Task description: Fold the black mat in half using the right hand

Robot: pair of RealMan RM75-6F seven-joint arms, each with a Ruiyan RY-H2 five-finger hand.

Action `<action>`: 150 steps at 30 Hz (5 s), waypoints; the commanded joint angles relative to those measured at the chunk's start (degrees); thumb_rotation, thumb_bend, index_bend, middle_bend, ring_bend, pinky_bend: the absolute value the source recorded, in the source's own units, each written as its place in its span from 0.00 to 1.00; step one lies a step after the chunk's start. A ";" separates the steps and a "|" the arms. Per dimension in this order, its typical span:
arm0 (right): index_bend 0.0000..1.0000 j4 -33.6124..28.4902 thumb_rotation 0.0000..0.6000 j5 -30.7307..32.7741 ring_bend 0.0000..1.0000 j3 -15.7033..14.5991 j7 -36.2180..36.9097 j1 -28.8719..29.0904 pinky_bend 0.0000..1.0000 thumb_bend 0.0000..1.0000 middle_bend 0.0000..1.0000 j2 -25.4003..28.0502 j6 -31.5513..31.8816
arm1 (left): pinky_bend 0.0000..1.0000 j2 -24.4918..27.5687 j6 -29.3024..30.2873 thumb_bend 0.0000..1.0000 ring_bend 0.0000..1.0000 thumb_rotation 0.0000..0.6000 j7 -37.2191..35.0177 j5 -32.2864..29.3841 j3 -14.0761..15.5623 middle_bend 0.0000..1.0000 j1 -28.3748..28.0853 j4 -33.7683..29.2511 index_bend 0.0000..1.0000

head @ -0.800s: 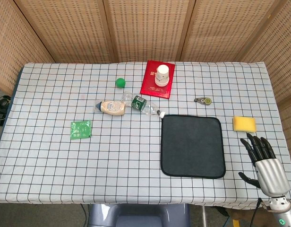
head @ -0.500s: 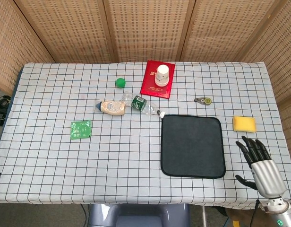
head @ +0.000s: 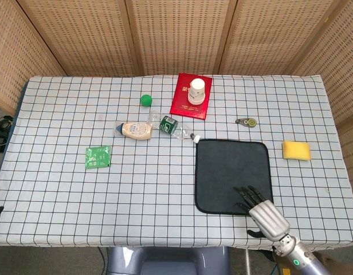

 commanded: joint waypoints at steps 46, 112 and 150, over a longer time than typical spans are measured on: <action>0.46 7.94 1.00 16.77 0.00 3.14 -18.58 5.93 0.00 0.40 0.00 -14.16 -9.25 | 0.00 -0.39 -2.10 0.00 0.00 1.00 -0.44 -1.46 -0.27 0.00 -0.67 0.41 0.00; 0.68 -0.36 1.00 2.93 0.00 -6.82 -10.34 7.44 0.00 0.65 0.00 -5.14 -4.46 | 0.00 -0.31 -1.91 0.00 0.00 1.00 -0.32 -1.19 -0.14 0.00 -0.52 0.18 0.00; 0.67 14.75 1.00 28.52 0.00 10.02 -25.13 20.74 0.00 0.64 0.00 -11.81 -19.52 | 0.00 -1.36 -6.34 0.00 0.00 1.00 1.53 -4.94 -0.91 0.00 -2.44 1.02 0.00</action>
